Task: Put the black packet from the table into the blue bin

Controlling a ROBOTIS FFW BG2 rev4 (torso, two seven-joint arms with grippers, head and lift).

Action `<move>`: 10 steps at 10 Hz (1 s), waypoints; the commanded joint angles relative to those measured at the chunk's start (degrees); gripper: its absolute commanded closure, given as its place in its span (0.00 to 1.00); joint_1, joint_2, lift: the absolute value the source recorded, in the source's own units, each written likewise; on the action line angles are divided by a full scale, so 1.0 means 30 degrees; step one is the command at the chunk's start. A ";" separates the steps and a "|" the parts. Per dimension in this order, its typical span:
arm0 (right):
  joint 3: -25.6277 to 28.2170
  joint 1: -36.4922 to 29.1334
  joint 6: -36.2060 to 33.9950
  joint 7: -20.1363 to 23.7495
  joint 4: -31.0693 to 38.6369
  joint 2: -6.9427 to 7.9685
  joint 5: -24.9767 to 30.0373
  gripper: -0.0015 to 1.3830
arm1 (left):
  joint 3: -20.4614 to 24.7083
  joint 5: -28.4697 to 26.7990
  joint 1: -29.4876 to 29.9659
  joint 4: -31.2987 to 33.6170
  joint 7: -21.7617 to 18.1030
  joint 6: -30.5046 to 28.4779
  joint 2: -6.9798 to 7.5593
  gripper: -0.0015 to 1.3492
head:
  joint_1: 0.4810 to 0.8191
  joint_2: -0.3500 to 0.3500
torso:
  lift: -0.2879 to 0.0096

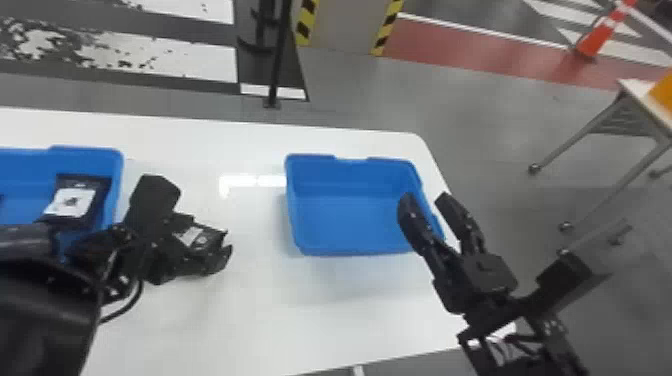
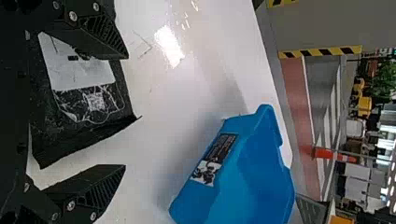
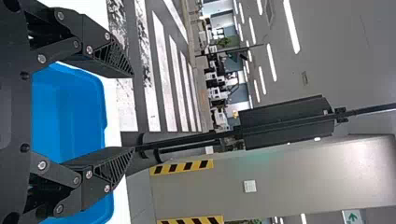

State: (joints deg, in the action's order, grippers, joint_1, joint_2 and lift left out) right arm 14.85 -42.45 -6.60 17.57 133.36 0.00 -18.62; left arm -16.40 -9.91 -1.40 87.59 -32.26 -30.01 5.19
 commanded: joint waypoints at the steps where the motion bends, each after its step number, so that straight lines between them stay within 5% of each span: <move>1: 0.0000 -0.0005 0.0000 0.0001 0.0007 0.0017 -0.0041 0.37 | 0.0478 -0.0887 -0.0051 -0.0250 0.0001 -0.0121 -0.0118 0.26 | 0.63 0.07 | 0.60; 2: 0.0000 -0.0005 0.0000 0.0001 0.0007 0.0017 -0.0003 0.37 | 0.0325 -0.1002 -0.0145 -0.0297 0.0001 -0.0590 -0.0060 0.52 | 0.63 0.09 | 0.60; 4: -0.0038 -0.0005 0.0000 0.0001 0.0007 0.0017 -0.0041 0.37 | -0.0551 -0.1421 -0.0332 -0.0297 -0.0146 -0.0730 0.0204 0.86 | 0.63 0.10 | 0.60; 7: -0.0038 -0.0098 0.0000 -0.0028 0.0007 0.0017 -0.0041 0.37 | -0.0779 -0.1535 -0.0988 -0.0110 -0.0995 0.2645 0.0351 0.90 | 0.63 0.06 | 0.60; 10: -0.0076 -0.0098 0.0000 -0.0028 0.0007 0.0017 -0.0041 0.37 | 0.0478 -0.0049 0.0465 0.4203 -0.1201 0.1942 0.0585 0.90 | 0.63 0.04 | 0.60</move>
State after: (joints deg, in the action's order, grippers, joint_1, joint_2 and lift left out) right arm 14.64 -42.73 -6.60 17.49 133.38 0.00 -18.74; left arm -16.24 -10.89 -1.18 97.39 -35.86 -23.20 6.78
